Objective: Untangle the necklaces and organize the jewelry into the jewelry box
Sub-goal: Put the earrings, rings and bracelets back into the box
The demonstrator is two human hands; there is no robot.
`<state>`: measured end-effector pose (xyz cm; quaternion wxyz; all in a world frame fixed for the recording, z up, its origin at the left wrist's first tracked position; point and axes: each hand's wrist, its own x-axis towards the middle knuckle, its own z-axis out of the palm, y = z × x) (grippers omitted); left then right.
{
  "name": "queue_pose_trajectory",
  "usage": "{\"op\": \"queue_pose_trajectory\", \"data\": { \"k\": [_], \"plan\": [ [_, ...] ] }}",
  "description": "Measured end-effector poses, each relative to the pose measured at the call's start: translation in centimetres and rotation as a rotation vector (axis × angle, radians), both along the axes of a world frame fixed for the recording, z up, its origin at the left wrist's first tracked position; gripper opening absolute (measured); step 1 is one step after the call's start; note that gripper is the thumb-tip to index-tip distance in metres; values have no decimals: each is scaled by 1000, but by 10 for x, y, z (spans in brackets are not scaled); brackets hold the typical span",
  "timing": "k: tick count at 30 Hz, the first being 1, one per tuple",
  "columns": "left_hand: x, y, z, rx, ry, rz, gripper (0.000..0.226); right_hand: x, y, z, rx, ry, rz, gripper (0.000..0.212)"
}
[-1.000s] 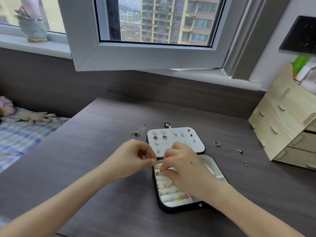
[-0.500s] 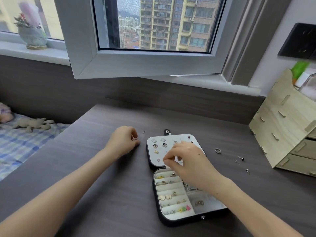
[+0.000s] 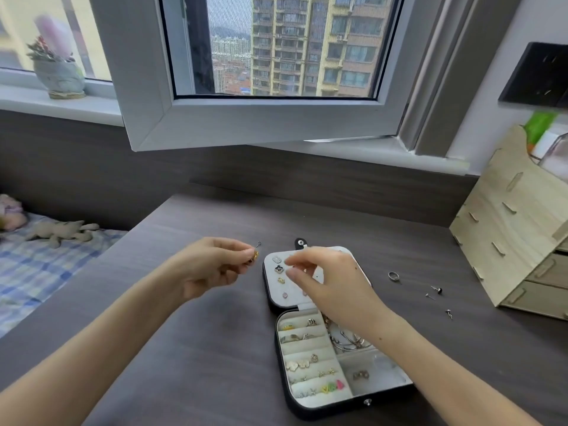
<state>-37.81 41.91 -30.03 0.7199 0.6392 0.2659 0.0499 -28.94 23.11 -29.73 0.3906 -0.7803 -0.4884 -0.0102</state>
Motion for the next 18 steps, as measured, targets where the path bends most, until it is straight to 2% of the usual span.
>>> {"op": "queue_pose_trajectory", "data": {
  "k": [3,6,13,18],
  "plan": [
    [-11,-15,9,-214,-26,-99,7,-5,9,1,97,26,19,13],
    [-16,-24,12,-288,-44,-164,9,-9,11,2,150,2,60,10],
    [-18,-38,18,-217,-55,-216,12,-16,-2,7,211,47,91,3],
    [-18,-45,22,-202,-38,-305,14,-15,-16,15,222,322,164,15]
  ]
}}
